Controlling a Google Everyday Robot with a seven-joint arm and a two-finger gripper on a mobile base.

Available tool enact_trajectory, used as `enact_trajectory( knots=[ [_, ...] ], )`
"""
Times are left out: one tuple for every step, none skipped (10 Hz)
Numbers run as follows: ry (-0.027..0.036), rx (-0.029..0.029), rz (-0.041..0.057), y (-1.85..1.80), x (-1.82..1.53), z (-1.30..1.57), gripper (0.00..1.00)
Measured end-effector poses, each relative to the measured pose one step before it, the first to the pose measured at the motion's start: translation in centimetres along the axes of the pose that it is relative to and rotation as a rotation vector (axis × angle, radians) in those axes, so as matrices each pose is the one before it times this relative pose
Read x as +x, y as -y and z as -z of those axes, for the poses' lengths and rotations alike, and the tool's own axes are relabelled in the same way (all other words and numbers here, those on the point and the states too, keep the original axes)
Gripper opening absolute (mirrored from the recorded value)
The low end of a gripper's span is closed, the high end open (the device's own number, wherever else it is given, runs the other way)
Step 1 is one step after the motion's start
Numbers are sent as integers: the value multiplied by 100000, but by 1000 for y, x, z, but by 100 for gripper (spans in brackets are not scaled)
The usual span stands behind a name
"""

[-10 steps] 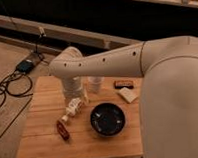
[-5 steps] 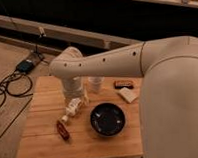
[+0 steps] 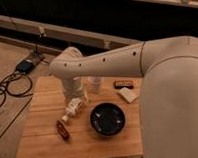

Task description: Place the white sponge in the ceramic cup

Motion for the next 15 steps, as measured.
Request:
enact_trajectory(
  knots=[
    [6,-9,4,-5,0,5,65],
    [0,1,-1,1,-1,1,65],
    [-7,6,4,1,4,-4,65],
    [6,-2,1,-2,-2,2,65],
    [4,-2,6,-2,-1,2,65],
    [-5,-2,3,-4,2,-1,65],
    [5,2,-5,1,-2,0,65],
    [-7,3,6,-2,2,-1,65],
    [2,-2,19,-8,2,0,65],
    [5,1,6,-4,-1,3,65],
    [-2,-1,-4,1,0,1,65],
    [1,-1,3,-1,0,-2,65],
    [-19,-39,-38,2,-1,8,65],
    [-161,-226,-430,76,-34,3,65],
    [-876,470,-3485,1559,-448,-276,65]
  ],
)
